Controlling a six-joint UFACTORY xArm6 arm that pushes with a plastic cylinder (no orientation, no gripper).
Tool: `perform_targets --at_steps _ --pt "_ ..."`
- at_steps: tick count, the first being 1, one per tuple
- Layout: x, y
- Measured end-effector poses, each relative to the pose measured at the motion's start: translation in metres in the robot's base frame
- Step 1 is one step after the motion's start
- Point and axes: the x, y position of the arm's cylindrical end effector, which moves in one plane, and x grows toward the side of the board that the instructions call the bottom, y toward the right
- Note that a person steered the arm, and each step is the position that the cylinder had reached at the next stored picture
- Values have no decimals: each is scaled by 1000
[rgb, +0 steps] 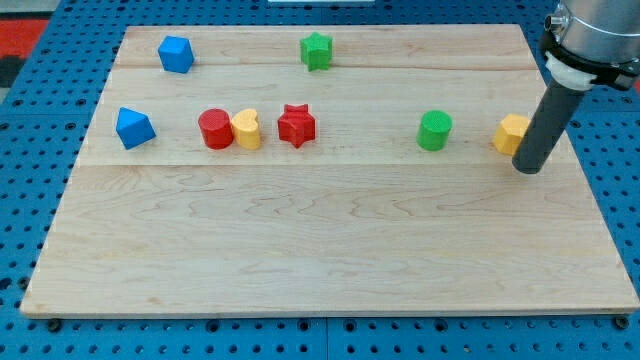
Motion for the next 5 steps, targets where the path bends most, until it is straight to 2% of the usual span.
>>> perform_targets --at_steps 3,4,5 --pt "-26 -12" --pt "-39 7" --pt "-95 -14"
